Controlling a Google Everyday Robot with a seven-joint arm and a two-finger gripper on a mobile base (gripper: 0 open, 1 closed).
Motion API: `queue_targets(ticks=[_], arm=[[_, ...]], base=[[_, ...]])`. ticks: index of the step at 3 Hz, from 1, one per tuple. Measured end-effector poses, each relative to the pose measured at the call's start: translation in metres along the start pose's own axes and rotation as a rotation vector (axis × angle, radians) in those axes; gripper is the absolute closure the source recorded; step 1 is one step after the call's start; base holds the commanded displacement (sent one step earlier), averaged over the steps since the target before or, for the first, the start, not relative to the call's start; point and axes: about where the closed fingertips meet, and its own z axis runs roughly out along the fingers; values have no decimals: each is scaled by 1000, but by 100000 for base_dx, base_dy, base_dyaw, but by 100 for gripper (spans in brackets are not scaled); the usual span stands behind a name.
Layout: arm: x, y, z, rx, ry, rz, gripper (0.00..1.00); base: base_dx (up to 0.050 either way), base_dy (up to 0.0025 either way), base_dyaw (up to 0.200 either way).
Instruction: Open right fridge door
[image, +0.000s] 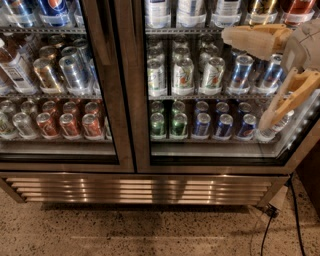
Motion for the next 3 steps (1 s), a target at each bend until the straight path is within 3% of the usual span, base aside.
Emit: queue_targets(ticks=[1, 2, 3], arm=[[31, -1, 13, -19, -77, 78, 0], [31, -1, 13, -19, -77, 78, 0], [31, -1, 13, -19, -77, 78, 0]], base=[[0, 0, 0], [3388, 249, 14588], [4252, -209, -10419]])
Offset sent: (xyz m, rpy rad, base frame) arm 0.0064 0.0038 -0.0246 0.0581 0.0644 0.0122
